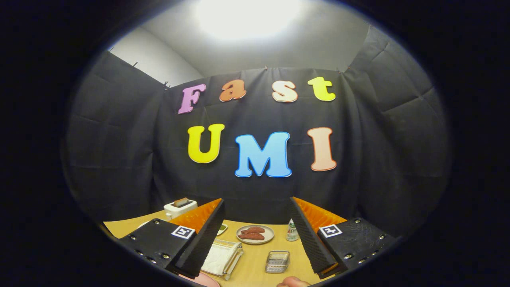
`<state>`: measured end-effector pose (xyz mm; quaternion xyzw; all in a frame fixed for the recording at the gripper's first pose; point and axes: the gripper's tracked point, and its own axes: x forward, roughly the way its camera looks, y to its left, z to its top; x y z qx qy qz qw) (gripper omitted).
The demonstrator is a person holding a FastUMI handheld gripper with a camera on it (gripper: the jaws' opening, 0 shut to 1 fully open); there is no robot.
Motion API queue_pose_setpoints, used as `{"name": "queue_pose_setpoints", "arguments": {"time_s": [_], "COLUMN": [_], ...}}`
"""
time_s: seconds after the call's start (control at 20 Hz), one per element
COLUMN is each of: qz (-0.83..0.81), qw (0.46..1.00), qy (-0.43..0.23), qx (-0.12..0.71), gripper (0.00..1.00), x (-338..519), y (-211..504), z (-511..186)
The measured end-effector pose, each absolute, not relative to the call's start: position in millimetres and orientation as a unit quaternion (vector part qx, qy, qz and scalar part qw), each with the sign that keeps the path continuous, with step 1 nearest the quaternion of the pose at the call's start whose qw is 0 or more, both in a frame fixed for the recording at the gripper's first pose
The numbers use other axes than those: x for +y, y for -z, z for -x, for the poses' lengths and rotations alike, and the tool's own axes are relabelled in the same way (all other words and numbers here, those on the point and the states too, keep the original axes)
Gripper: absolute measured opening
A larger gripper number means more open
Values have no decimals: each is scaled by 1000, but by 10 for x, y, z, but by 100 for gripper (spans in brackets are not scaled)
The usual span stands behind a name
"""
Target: Take the plate from the dish rack, then take the spoon from the basket and place it into the plate.
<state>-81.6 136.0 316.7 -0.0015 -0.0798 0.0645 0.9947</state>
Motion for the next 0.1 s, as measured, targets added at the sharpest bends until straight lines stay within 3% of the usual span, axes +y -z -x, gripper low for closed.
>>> {"name": "queue_pose_setpoints", "arguments": {"time_s": [0.1], "qz": [3], "qw": [996], "qy": [-36], "qx": [-76], "gripper": [97], "x": [1070], "y": [-3122], "z": [793]}}
